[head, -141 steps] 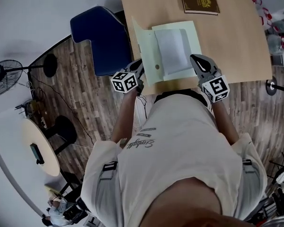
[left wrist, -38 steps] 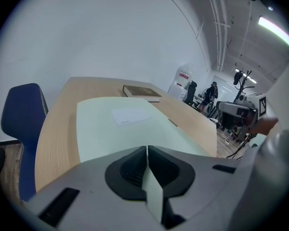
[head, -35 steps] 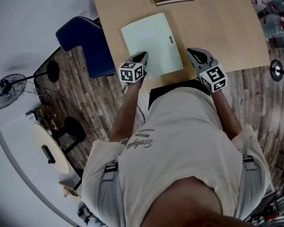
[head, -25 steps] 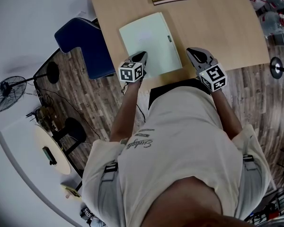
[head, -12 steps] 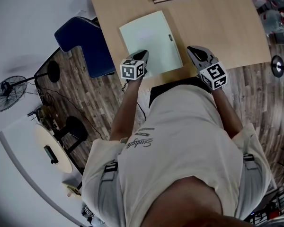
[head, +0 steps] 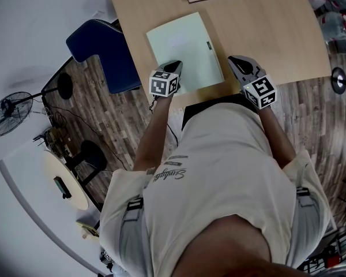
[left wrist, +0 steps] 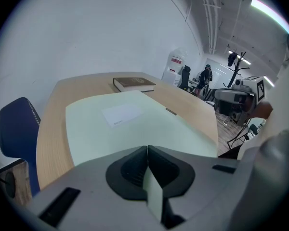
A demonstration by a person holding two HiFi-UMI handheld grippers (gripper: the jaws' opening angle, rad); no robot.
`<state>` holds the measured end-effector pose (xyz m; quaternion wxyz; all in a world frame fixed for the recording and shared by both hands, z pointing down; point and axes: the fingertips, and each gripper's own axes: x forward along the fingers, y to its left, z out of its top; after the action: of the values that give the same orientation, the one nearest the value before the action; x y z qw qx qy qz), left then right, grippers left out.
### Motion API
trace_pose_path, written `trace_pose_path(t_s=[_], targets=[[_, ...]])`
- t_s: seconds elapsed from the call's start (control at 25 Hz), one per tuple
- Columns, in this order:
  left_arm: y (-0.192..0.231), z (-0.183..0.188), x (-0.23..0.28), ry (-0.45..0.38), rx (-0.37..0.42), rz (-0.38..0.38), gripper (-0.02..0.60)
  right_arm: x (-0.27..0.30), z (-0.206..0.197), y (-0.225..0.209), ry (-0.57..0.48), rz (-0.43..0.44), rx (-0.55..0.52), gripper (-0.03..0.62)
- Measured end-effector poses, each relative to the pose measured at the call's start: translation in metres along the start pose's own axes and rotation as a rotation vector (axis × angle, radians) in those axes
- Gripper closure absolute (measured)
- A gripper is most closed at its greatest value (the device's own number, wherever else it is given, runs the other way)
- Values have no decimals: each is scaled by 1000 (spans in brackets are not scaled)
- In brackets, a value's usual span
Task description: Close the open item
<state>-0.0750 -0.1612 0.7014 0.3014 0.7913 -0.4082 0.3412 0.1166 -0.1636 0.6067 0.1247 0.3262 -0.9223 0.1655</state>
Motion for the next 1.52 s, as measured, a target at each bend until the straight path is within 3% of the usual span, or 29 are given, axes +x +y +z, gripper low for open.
trace_pose_path(t_s=[0.32,0.6,0.76,0.92,1.08,1.36,1.52], targets=[[-1,-2,1,37,-4,-44,566,14,-6,11,25,26,20,599],[-5,2,-1,-6,1,-63,566,31,-5,20,51,58,17,599],[-3,10,-9,-82,19,-82,566,47,5,19,49,67,-2,599],[-2,19,-23,-175,-79,-110,566,55,12,19,52,77,-24,599],[2,31,-42,-259,-127,-118,565,62,20,22,53,76,-51,599],[16,51,-86,-399,-199,-104,566,68,67,44,5,98,-113,599],[21,83,-122,-525,-218,-104,566,70,103,57,-42,124,-153,599]])
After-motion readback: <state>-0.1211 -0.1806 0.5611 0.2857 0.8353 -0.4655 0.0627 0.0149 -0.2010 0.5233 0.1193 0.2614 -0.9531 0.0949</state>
